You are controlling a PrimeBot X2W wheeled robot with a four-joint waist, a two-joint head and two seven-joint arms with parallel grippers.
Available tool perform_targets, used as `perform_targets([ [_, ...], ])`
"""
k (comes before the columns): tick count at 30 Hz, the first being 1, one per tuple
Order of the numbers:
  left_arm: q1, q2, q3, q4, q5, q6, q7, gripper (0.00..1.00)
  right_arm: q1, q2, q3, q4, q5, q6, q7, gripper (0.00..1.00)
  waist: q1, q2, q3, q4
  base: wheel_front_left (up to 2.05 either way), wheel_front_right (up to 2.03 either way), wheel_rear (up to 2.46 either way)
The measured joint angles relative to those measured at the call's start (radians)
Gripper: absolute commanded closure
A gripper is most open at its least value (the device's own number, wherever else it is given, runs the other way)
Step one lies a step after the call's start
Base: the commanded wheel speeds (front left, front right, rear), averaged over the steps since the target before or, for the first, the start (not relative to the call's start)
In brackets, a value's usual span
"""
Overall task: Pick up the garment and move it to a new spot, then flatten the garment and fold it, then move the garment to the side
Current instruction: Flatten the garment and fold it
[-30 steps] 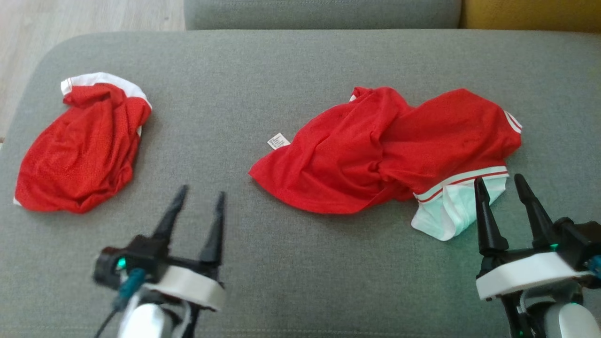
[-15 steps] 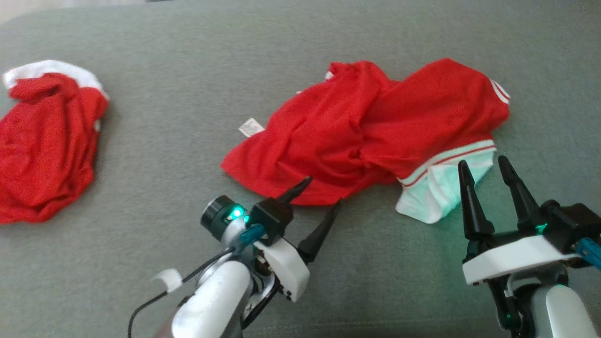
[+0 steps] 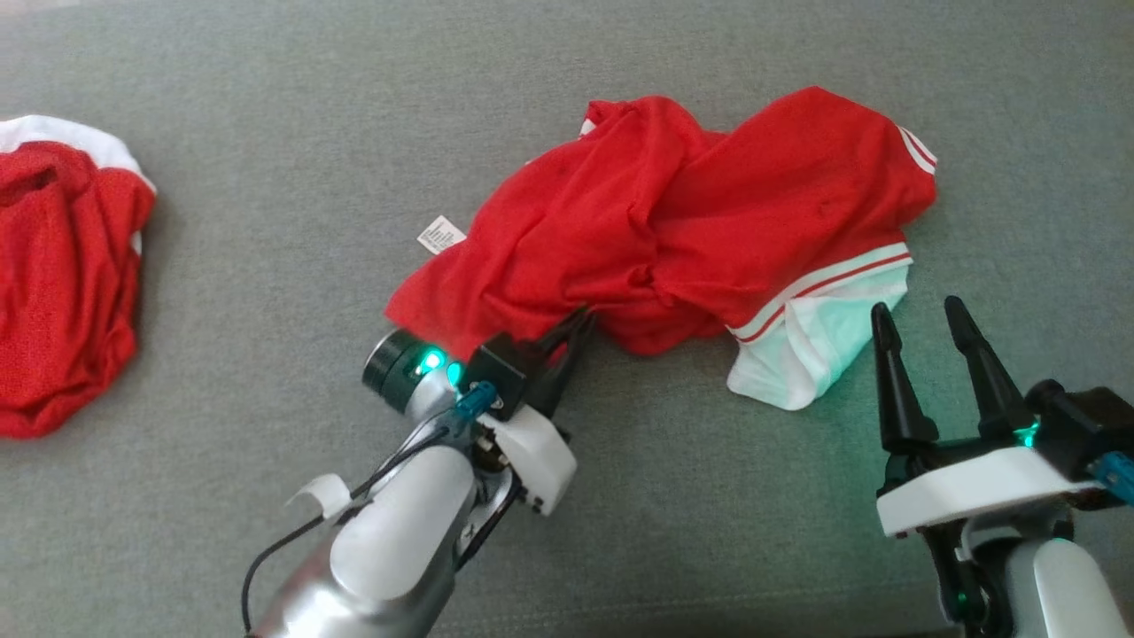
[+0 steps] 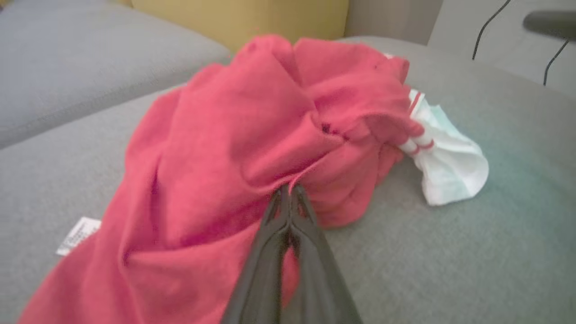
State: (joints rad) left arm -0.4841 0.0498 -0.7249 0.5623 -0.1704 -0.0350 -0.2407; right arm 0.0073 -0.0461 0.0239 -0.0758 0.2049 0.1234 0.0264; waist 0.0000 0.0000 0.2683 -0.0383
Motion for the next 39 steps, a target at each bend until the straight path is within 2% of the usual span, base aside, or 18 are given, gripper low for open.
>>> perform_targets([
  [5,0.011,0.021,0.027,-0.208,0.001,0.002,-0.008,1.00,0.000,0.000,-0.010,0.011,0.016,0.000,0.000,0.00,0.0000,0.0000,-0.008,0.024,0.00,0.00,0.00],
  [10,0.059,0.084,0.077,-0.461,0.010,0.018,-0.009,1.00,0.000,0.000,-0.013,0.021,0.024,0.000,0.000,0.00,0.0000,0.0000,-0.018,0.042,0.00,0.00,0.00],
  [13,0.103,0.119,0.112,-0.558,0.010,0.027,-0.010,1.00,0.000,0.000,-0.014,0.026,0.024,0.000,0.000,0.00,0.0000,0.0000,-0.023,0.047,0.00,0.00,0.00],
  [18,0.177,0.171,0.188,-0.626,-0.009,0.060,-0.016,1.00,0.000,0.000,-0.019,0.032,0.034,0.000,0.000,0.00,0.0000,0.0000,-0.026,0.046,0.00,0.00,0.00],
  [23,0.276,0.206,0.269,-0.553,-0.088,0.080,-0.016,1.00,0.000,0.000,-0.031,0.037,0.034,0.000,0.000,0.00,0.0000,0.0000,-0.025,0.047,0.00,0.00,0.00],
  [24,0.289,0.205,0.281,-0.520,-0.109,0.079,-0.016,0.88,0.000,0.000,-0.031,0.038,0.035,0.000,0.000,0.00,0.0000,0.0000,-0.024,0.048,0.00,0.00,0.00],
  [25,0.296,0.204,0.289,-0.483,-0.130,0.079,-0.016,0.16,0.000,0.000,-0.032,0.039,0.036,0.000,0.000,0.00,0.0000,0.0000,-0.023,0.050,0.00,0.00,0.00],
  [26,0.299,0.202,0.293,-0.446,-0.148,0.075,-0.016,0.00,0.000,0.000,-0.032,0.040,0.040,0.000,0.000,0.00,0.0000,0.0000,-0.023,0.052,0.00,0.00,0.00],
  [32,0.296,0.164,0.341,-0.328,-0.175,0.062,-0.016,0.00,0.000,0.000,-0.032,0.041,0.034,0.000,0.000,0.00,0.0000,0.0000,-0.029,0.062,0.00,0.00,0.00],
  [39,0.307,0.136,0.437,-0.376,-0.152,0.091,-0.016,0.00,-0.007,0.000,-0.035,0.016,-0.024,0.000,-0.011,0.00,0.0000,0.0000,-0.061,0.074,0.00,0.00,0.00],
])
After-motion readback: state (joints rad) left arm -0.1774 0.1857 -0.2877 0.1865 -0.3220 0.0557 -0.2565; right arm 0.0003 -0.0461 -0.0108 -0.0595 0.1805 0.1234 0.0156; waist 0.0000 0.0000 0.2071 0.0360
